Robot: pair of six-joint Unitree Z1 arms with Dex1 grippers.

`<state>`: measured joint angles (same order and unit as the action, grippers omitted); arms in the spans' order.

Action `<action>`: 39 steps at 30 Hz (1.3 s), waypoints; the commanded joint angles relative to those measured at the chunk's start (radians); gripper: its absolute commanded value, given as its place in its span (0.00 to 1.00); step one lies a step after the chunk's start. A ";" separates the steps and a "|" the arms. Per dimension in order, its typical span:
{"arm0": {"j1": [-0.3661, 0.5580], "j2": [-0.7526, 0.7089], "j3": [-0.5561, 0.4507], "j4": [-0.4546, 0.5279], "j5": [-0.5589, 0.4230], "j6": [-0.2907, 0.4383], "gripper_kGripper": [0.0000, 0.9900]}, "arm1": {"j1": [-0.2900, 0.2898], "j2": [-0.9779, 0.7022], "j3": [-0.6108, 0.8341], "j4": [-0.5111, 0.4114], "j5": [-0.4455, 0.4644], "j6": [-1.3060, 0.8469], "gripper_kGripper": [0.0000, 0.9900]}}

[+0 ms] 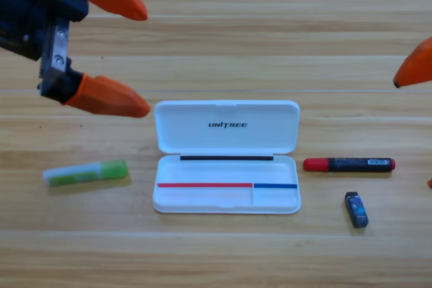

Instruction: Clean up eraser and pencils

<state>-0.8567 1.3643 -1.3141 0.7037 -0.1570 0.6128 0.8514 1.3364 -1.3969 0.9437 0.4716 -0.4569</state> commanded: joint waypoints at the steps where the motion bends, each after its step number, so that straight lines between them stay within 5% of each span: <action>1: -0.019 0.012 0.012 0.011 -0.009 -0.010 1.00 | 0.026 0.050 0.032 -0.008 -0.022 -0.005 1.00; 6: -0.019 0.012 0.012 0.011 -0.013 -0.010 1.00 | 0.021 0.010 0.041 -0.006 -0.036 0.072 1.00; 10: -0.019 0.013 0.013 0.011 -0.013 -0.012 1.00 | -0.046 -0.022 0.078 0.000 -0.165 0.211 1.00; 16: -0.019 0.030 -0.024 0.037 0.119 -0.010 1.00 | -0.052 0.099 0.115 0.004 -0.407 0.422 1.00; 21: -0.018 0.096 -0.111 0.129 0.272 0.001 0.99 | -0.055 0.259 0.159 0.007 -0.416 0.587 0.99; 23: -0.015 0.110 -0.117 0.140 0.352 0.018 0.99 | -0.055 0.339 0.157 0.001 -0.488 0.684 1.00; 29: 0.061 0.142 -0.109 0.172 0.458 0.097 0.99 | -0.055 0.471 0.185 -0.069 -0.493 0.732 1.00; 35: 0.134 0.210 -0.103 0.238 0.475 0.125 0.96 | -0.055 0.547 0.226 -0.198 -0.597 0.828 0.99; 39: 0.185 0.274 -0.070 0.241 0.451 0.133 0.94 | -0.055 0.596 0.233 -0.253 -0.588 0.860 0.95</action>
<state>-0.7525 1.5413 -1.4342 0.9411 0.3039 0.7297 0.8134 1.8387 -1.1931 0.7508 -0.1087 0.3882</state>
